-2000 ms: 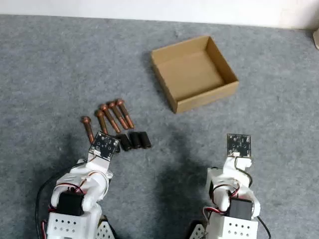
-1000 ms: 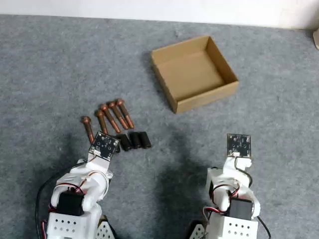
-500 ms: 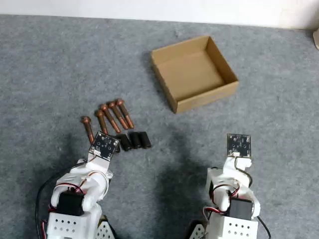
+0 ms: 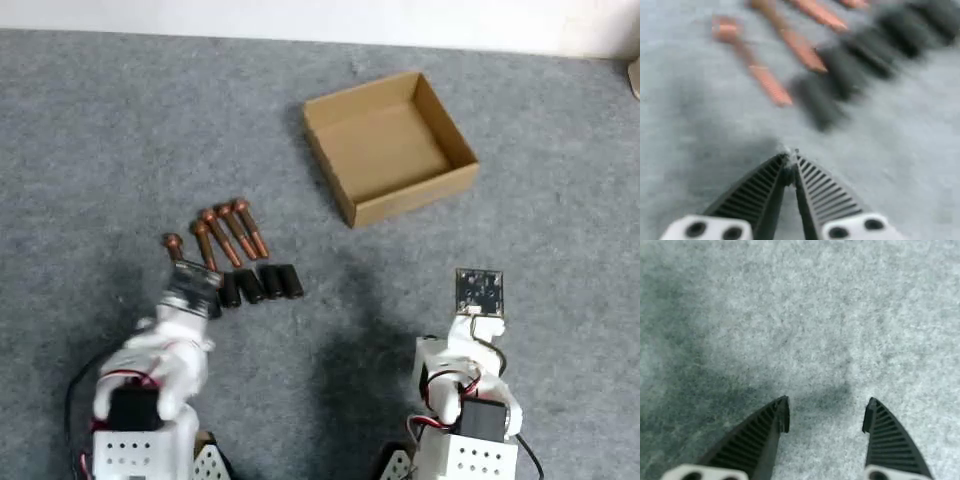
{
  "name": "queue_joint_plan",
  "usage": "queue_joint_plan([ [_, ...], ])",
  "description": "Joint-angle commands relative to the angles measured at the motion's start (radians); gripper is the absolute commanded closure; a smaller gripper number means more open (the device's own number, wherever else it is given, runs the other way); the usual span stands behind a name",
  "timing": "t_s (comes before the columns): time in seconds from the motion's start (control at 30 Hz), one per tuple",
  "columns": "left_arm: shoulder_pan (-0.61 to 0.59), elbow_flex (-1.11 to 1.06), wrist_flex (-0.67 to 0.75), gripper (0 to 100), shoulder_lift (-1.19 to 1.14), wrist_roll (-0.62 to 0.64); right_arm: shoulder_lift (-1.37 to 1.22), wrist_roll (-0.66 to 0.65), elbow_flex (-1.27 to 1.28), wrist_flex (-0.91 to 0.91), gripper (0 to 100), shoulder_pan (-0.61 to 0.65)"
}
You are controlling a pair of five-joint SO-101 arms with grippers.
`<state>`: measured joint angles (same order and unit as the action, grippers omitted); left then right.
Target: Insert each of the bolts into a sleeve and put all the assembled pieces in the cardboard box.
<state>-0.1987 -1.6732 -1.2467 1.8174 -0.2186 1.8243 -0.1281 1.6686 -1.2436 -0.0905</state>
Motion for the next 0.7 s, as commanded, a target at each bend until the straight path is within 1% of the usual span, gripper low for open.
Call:
queue_joint_plan([
  [0.0,-0.2,0.048,0.203,99,0.01,-0.046,0.005,0.006,0.107,-0.001,77.1,-0.004],
  [0.03,-0.231,0.074,0.236,99,0.01,-0.044,0.005,0.006,0.107,-0.001,77.1,-0.004],
  [0.1,-0.259,0.143,0.236,99,0.01,-0.044,0.005,0.006,0.107,-0.001,77.1,-0.004],
  [0.27,-0.259,0.315,0.187,99,0.008,-0.043,0.007,0.008,0.111,0.042,77.1,-0.004],
  [0.33,-0.259,0.377,0.198,99,0.008,-0.043,0.007,0.008,0.111,0.082,77.1,0.004],
  [0.43,-0.271,0.487,0.226,99,-0.01,-0.049,0.007,0.006,0.111,0.113,77.1,0.051],
  [0.53,-0.325,0.624,0.219,99,-0.14,-0.049,0.007,0.005,0.111,0.114,77.1,0.065],
  [0.6,-0.338,0.716,0.219,99,-0.3,-0.043,0.007,0.006,0.111,0.122,77.1,0.067],
  [0.67,-0.326,0.805,0.209,99,-0.503,-0.003,0.007,0.008,0.111,0.122,77.1,0.067],
])
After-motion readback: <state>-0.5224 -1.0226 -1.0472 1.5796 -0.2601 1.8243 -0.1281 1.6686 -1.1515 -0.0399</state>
